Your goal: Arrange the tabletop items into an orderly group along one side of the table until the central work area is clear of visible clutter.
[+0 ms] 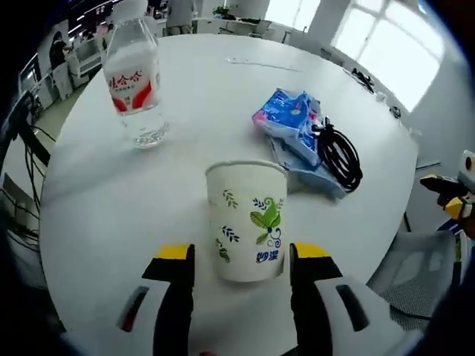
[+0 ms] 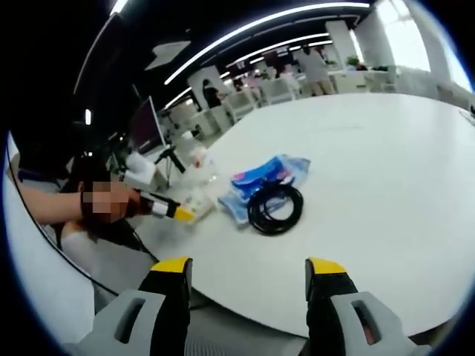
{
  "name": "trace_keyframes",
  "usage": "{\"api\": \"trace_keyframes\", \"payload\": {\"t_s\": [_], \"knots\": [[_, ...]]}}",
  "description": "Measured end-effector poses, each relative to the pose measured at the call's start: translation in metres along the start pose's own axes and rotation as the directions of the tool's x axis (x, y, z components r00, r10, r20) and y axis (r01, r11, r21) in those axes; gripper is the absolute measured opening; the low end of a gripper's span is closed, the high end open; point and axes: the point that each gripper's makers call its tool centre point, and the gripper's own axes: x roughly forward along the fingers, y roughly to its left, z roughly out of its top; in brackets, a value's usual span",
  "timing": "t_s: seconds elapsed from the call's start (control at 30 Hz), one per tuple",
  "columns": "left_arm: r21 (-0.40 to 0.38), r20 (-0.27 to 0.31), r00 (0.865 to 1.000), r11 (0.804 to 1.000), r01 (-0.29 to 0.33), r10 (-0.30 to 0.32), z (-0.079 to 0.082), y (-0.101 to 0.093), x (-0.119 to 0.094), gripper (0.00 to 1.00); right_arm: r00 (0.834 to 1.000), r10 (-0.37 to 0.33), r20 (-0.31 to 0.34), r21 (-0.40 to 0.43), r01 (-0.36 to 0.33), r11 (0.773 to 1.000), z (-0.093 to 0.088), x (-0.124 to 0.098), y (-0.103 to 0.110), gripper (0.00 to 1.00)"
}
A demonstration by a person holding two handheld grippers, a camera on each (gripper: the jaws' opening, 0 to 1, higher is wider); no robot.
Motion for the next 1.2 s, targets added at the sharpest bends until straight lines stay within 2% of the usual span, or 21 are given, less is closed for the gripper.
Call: {"api": "trace_keyframes", "payload": {"t_s": [0.13,0.17,0.2,0.23,0.27,0.3,0.4,0.57,0.73,0.8,0.87,0.93,1.03,1.2], "knots": [[0.045,-0.006,1.000,0.999,-0.019,0.020,-0.002,-0.003,0.003,0.50,1.000,-0.005,-0.005,0.003,0.005,1.000,-0.003,-0.003,-0.001,0.63],[0.045,0.000,1.000,0.999,-0.017,0.017,-0.001,-0.005,0.003,0.47,1.000,-0.005,-0.005,0.004,0.005,1.000,-0.003,-0.003,-0.001,0.63],[0.044,0.010,1.000,0.999,-0.013,0.013,0.001,-0.005,0.003,0.39,1.000,-0.007,-0.006,0.006,0.007,1.000,-0.004,-0.003,-0.003,0.63],[0.012,0.035,0.999,1.000,-0.003,0.003,0.004,-0.008,0.004,0.36,1.000,-0.008,-0.006,0.007,0.008,1.000,-0.004,-0.004,-0.003,0.63],[0.010,0.045,0.999,1.000,0.013,-0.014,0.006,-0.009,0.004,0.36,1.000,-0.009,-0.005,0.007,0.009,1.000,-0.003,-0.004,-0.004,0.63],[-0.033,0.053,0.998,0.998,0.045,-0.044,0.007,-0.015,0.001,0.36,1.000,-0.009,-0.003,0.008,0.009,1.000,-0.003,-0.004,-0.004,0.63],[-0.020,0.080,0.997,0.999,0.026,-0.024,0.011,-0.014,-0.007,0.36,1.000,-0.007,0.000,0.007,0.007,1.000,-0.001,-0.004,-0.003,0.63],[-0.054,0.121,0.992,0.998,0.037,-0.030,0.013,-0.016,-0.020,0.36,1.000,0.001,0.000,0.004,-0.001,1.000,0.002,0.001,0.000,0.63],[-0.048,0.147,0.988,0.998,0.052,-0.044,0.011,-0.026,-0.033,0.36,1.000,0.022,-0.001,-0.007,-0.022,1.000,0.005,0.007,0.008,0.63],[-0.047,0.166,0.985,0.997,0.065,-0.056,0.011,-0.032,-0.040,0.36,0.999,0.033,-0.005,-0.012,-0.033,0.999,0.006,0.011,0.011,0.63],[-0.066,0.197,0.977,0.993,0.099,-0.084,0.014,-0.041,-0.045,0.36,0.999,0.043,-0.011,-0.022,-0.043,0.999,0.006,0.013,0.014,0.63],[-0.066,0.205,0.970,0.987,0.147,-0.131,0.011,-0.058,-0.056,0.36,0.998,0.055,-0.022,-0.041,-0.055,0.998,0.005,0.015,0.018,0.63],[-0.086,0.242,0.948,0.969,0.233,-0.206,0.016,-0.074,-0.058,0.36,0.997,0.073,-0.039,-0.071,-0.075,0.995,0.005,0.018,0.023,0.63],[-0.093,0.252,0.938,0.959,0.266,-0.236,0.009,-0.088,-0.057,0.36,0.995,0.087,-0.044,-0.088,-0.091,0.992,0.007,0.023,0.027,0.62]]}}
